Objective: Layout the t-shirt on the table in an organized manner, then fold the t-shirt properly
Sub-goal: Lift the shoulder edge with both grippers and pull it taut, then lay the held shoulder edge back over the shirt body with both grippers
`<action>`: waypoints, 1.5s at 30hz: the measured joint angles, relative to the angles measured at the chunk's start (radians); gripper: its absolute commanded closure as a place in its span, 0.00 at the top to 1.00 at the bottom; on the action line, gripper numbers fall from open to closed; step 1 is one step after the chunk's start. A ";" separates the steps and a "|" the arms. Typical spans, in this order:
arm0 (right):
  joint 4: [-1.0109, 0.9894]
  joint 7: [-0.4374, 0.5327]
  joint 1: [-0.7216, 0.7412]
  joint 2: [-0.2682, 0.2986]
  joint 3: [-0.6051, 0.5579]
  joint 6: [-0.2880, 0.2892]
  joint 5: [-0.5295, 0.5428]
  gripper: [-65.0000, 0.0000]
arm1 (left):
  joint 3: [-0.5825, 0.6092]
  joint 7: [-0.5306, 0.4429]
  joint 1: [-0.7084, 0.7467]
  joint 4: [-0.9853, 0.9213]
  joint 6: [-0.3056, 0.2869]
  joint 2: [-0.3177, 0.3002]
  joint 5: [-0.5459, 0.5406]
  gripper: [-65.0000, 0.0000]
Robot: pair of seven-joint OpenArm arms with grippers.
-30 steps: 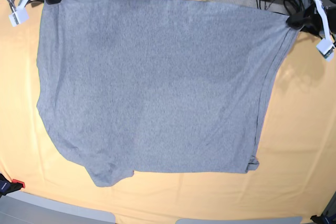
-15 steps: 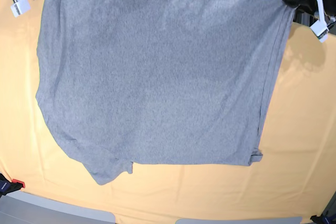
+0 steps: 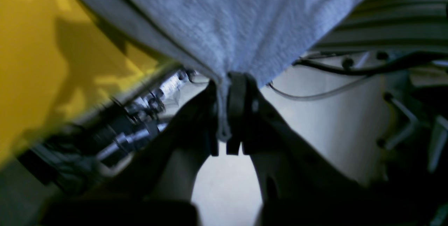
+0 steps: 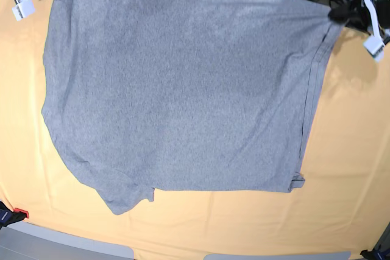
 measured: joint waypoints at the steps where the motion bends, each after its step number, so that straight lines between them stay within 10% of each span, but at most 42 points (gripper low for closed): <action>1: 0.000 -0.002 0.005 0.000 0.000 0.000 0.000 0.00 | 0.000 0.001 -0.023 0.000 0.000 0.000 0.000 0.00; 45: -0.066 0.063 0.446 -0.006 -0.003 0.000 -0.148 0.00 | 0.186 -0.101 -0.370 0.020 0.000 0.102 0.082 0.00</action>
